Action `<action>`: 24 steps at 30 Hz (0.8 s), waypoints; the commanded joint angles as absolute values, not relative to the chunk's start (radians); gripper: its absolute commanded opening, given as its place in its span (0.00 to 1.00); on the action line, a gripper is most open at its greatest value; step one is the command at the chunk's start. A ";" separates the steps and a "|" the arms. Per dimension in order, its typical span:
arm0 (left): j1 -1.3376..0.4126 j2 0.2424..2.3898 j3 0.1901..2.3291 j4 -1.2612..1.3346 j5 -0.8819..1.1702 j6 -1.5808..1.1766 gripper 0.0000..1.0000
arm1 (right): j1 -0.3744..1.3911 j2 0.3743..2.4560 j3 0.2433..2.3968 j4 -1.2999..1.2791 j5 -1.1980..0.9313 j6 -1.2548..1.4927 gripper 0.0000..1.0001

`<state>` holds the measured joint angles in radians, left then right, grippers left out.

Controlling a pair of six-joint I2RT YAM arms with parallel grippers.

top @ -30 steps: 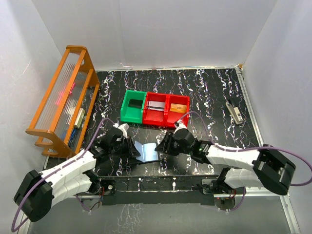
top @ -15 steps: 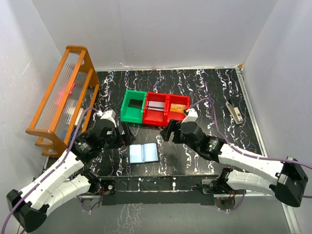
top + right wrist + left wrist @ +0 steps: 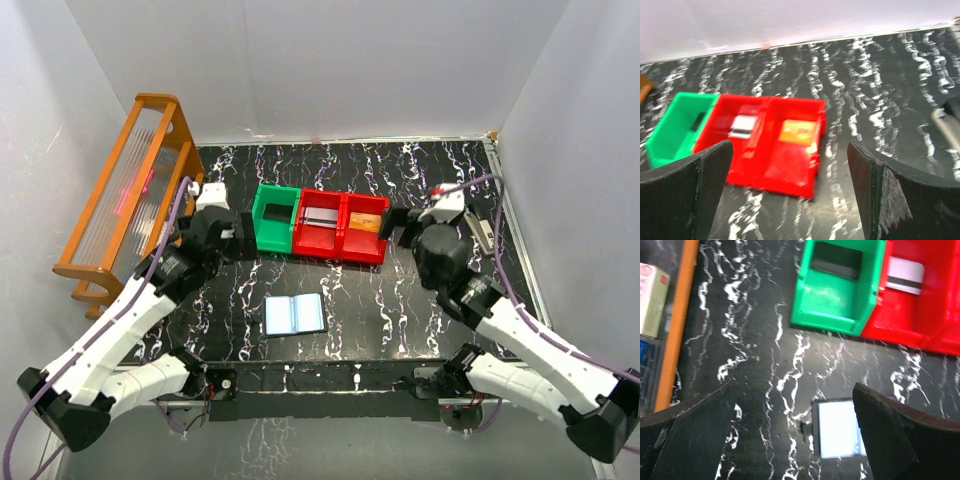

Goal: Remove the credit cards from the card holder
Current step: Reset both arms

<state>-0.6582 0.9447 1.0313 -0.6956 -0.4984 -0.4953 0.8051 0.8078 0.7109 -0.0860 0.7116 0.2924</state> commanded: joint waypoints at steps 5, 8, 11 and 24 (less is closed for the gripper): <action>-0.397 1.039 1.209 -0.715 -0.453 -0.405 0.99 | 0.373 0.888 0.999 -0.250 0.261 0.269 0.98; -0.396 1.044 1.278 -0.737 -0.490 -0.483 0.98 | 0.373 0.863 1.081 -0.266 0.161 0.241 0.98; -0.396 1.050 1.354 -0.781 -0.535 -0.546 0.99 | 0.373 0.936 1.211 -0.374 0.103 0.230 0.98; -0.396 1.026 1.419 -0.727 -0.551 -0.488 0.99 | 0.372 1.041 1.337 -0.413 0.096 0.198 0.98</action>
